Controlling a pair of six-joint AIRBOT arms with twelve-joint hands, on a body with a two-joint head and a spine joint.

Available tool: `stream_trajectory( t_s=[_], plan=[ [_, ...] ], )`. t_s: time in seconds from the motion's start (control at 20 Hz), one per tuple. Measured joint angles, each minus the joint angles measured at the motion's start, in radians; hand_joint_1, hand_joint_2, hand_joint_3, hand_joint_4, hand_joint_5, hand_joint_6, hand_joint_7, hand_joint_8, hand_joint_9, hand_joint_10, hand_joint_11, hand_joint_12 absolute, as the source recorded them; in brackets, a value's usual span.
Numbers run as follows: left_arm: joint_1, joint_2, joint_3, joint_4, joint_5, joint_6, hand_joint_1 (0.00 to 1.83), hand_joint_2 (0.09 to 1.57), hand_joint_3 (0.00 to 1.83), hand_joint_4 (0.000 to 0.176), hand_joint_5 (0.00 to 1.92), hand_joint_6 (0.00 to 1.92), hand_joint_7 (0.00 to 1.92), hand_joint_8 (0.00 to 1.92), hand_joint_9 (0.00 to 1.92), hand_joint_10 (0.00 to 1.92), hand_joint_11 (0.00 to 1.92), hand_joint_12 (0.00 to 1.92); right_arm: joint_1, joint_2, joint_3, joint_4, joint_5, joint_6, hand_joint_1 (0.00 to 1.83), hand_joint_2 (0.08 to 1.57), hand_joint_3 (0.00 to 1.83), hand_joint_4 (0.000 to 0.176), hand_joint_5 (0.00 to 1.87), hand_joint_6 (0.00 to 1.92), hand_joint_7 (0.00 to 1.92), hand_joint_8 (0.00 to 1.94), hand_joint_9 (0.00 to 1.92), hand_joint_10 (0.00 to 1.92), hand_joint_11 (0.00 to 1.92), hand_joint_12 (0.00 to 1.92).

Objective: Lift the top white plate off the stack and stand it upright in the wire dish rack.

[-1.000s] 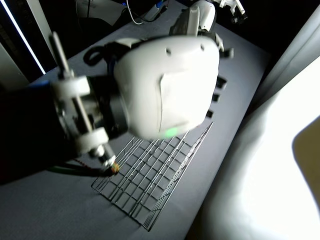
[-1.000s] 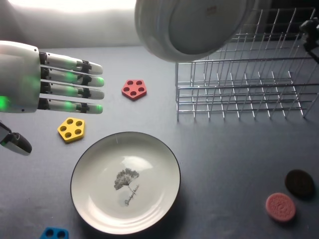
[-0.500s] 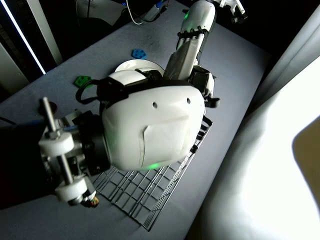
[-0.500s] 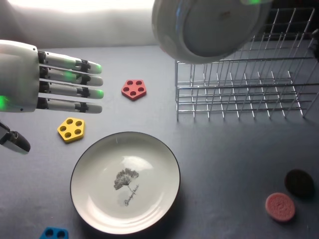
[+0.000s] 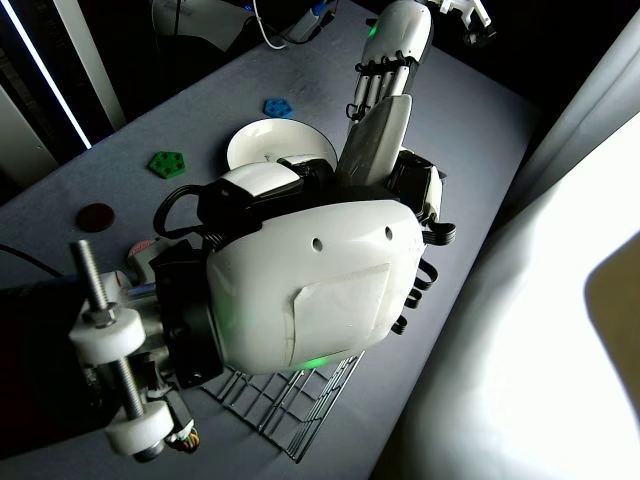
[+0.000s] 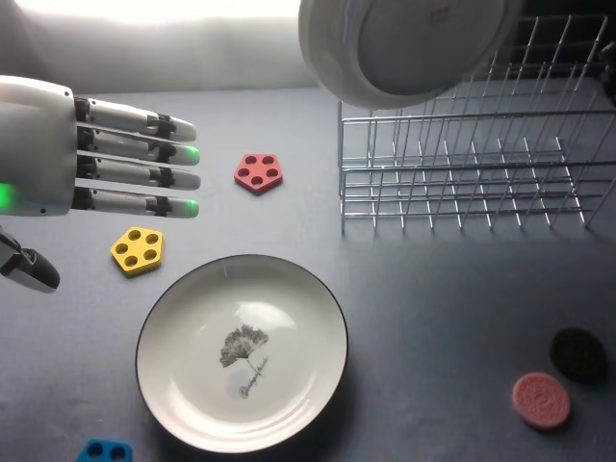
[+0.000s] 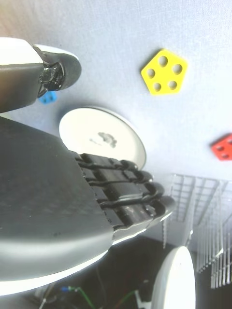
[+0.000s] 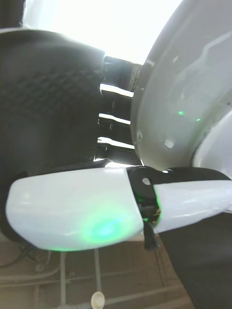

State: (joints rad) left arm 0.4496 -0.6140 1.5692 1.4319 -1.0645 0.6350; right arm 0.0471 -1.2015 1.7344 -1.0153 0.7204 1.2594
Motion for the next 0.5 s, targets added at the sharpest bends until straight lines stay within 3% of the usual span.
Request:
stream_trajectory(
  t_s=[0.5],
  plan=[
    [-0.001,0.000,0.000,0.000,0.003,0.000,0.22,0.96,0.00,0.000,0.10,0.00,0.12,0.00,0.11,0.00,0.04,0.33,-0.028,-0.008,0.043,-0.008,0.015,-0.001,1.49,1.07,0.00,0.000,0.92,1.05,1.04,0.68,1.05,0.79,0.97,1.36]
  ],
)
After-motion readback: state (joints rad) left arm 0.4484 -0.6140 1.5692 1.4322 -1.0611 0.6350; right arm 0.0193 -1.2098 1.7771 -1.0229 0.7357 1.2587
